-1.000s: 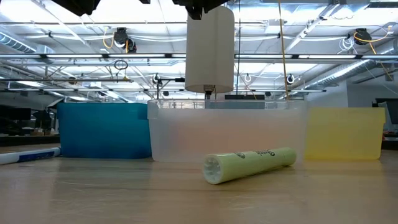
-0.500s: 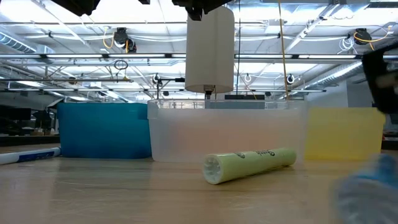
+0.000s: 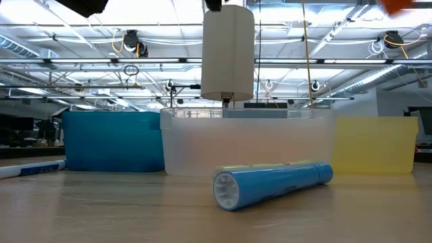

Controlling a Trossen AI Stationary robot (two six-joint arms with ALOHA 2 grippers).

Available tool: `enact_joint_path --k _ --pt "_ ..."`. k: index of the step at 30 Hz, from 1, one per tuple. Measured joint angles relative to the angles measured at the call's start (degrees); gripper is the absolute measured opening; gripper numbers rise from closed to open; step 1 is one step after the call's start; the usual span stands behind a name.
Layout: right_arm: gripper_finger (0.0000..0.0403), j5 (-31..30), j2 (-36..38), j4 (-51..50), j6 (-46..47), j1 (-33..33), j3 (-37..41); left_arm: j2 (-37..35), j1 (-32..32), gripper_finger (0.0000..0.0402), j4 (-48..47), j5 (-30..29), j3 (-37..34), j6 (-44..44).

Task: Pick & Place Markers
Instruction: Put the large orange highlighter pen into the blue bin

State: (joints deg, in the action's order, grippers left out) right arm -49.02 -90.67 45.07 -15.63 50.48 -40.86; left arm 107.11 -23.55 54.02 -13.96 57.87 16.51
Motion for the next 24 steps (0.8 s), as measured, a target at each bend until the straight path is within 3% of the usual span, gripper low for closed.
enact_joint_path --k 4,7,15,24 --pt "0.0046 -6.3 4.6 4.3 -8.4 0.1 0.0 0.0 -1.0 0.0207 6.3 0.1 0.0 2.9" --pt "0.0046 -6.2 5.8 9.4 -13.1 -0.8 0.0 0.0 -1.4 0.0207 6.1 0.6 0.0 2.7" --pt "0.0046 5.3 3.9 11.6 -10.5 -6.2 0.0 0.0 -1.7 0.0207 6.3 1.0 0.4 1.9" --pt "0.0046 12.0 2.8 11.5 -5.7 -9.6 0.0 2.6 -1.0 0.0207 3.6 1.5 5.6 2.5"
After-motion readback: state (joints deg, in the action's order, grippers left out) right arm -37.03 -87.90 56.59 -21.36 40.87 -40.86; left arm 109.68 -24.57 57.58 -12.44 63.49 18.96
